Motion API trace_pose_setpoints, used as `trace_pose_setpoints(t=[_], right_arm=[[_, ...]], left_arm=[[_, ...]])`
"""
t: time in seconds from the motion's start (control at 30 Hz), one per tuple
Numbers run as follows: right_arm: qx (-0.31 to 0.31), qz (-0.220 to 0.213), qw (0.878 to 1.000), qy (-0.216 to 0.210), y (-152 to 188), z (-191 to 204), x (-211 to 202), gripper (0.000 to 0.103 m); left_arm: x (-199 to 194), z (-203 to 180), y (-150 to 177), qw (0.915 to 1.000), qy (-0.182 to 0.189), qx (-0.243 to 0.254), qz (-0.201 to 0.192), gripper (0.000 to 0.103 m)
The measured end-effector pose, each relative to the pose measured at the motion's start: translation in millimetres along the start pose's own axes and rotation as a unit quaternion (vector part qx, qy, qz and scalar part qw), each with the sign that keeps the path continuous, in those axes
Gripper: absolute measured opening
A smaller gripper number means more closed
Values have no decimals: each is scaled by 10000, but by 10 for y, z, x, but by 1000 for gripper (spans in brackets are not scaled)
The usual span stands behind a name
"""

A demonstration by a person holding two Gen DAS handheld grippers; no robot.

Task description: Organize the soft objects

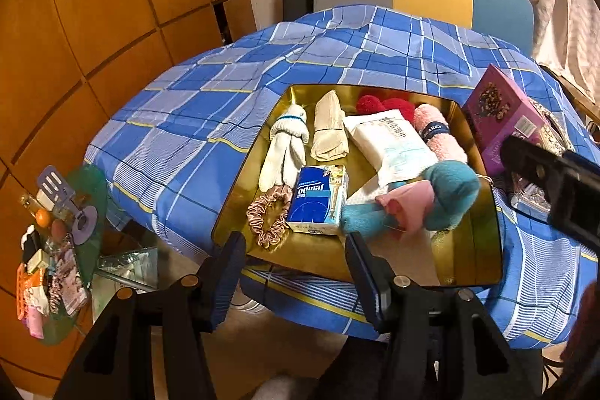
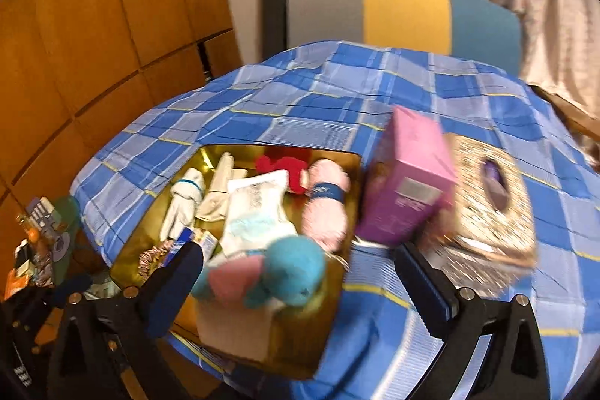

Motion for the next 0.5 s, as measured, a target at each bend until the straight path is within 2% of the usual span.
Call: trace_pose_setpoints(t=[0.2, 0.37, 0.5], right_arm=[[99, -138, 9974, 697, 179, -105, -315, 103], [195, -356, 9954, 871, 328, -123, -597, 103], [273, -256, 9941, 1015, 403, -150, -655, 103]], left_arm=[[-248, -103, 45, 9997, 199, 102, -95, 56], [-452, -124, 50, 9988, 436, 73, -205, 56], [-585, -93, 40, 9984, 463, -7, -327, 56]])
Point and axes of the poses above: each gripper's, at about its wrist camera, not at the fingertips, and x roughly the way its jaws point, z to its left, y to its underside, the point moved 5 cm from there along x, roughly the way its jaws point, and after that the axes turned 8 degrees about x, right-handed, at the moved point
